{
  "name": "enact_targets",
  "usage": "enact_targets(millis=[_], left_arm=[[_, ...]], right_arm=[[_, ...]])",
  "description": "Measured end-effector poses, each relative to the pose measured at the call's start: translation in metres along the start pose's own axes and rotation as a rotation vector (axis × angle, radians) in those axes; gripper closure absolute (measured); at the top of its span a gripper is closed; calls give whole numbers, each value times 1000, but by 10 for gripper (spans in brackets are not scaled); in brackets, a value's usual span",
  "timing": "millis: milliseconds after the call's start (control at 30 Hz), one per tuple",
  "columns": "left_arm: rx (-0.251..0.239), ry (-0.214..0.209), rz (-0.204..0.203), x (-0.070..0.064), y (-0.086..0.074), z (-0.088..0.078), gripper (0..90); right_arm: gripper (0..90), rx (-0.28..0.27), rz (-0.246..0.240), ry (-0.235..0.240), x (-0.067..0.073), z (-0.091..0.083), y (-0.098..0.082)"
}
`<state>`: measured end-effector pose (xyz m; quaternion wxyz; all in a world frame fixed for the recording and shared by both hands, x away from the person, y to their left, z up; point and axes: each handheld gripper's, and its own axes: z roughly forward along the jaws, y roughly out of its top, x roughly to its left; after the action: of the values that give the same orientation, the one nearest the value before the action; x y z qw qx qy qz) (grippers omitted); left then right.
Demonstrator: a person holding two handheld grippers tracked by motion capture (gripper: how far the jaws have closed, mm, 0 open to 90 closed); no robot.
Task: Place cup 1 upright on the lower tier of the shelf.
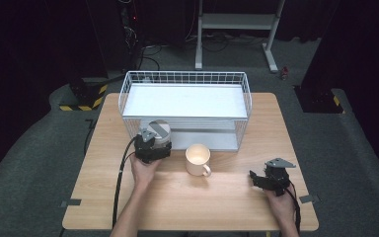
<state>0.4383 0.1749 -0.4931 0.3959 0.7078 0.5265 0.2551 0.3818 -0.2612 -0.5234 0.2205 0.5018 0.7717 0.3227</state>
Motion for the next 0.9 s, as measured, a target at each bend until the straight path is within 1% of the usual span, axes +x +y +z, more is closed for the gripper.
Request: enact_targets(millis=[33,100,167,200,300,367,400,433,500,567,600,633,700,800,900], left_arm=[[4,3,8,0,0,-1,129],[3,3,7,-1,-2,-3,134],[-4,5,-12,-2,-4,-5,146],[3,2,-13,-1,-5,-6,148],[3,-4,-22,-1,-9,-8,156],[6,-4,-19,-2,-10,-9,163],[16,0,-17,-2,-12,-10,173],[14,9,-16,-2,-13,-10,180],[15,6,-17,-2,-14,-12,189],[19,16,-14,-3,-16,-13,216],[20,28,-9,-4,-16,-13,241],[16,31,1,-4,-16,-14,256],[2,35,3,-5,-15,-15,277],[3,34,2,-5,-15,-16,291],[7,38,11,-5,-15,-16,314]], right_arm=[[246,0,0,0,0,0,0],[247,0,0,0,0,0,0],[247,0,-1,0,0,0,0],[247,-1,-1,-1,0,0,0],[247,-1,-1,-1,0,0,0],[247,-1,-1,-1,0,0,0],[247,0,-1,0,0,0,0],[247,-1,-1,-1,0,0,0],[247,0,-1,-1,0,0,0],[247,-1,-1,-1,0,0,0],[247,0,-1,-1,0,0,0],[247,0,-1,0,0,0,0],[246,0,0,0,0,0,0],[247,0,0,0,0,0,0],[247,0,0,0,0,0,0]])
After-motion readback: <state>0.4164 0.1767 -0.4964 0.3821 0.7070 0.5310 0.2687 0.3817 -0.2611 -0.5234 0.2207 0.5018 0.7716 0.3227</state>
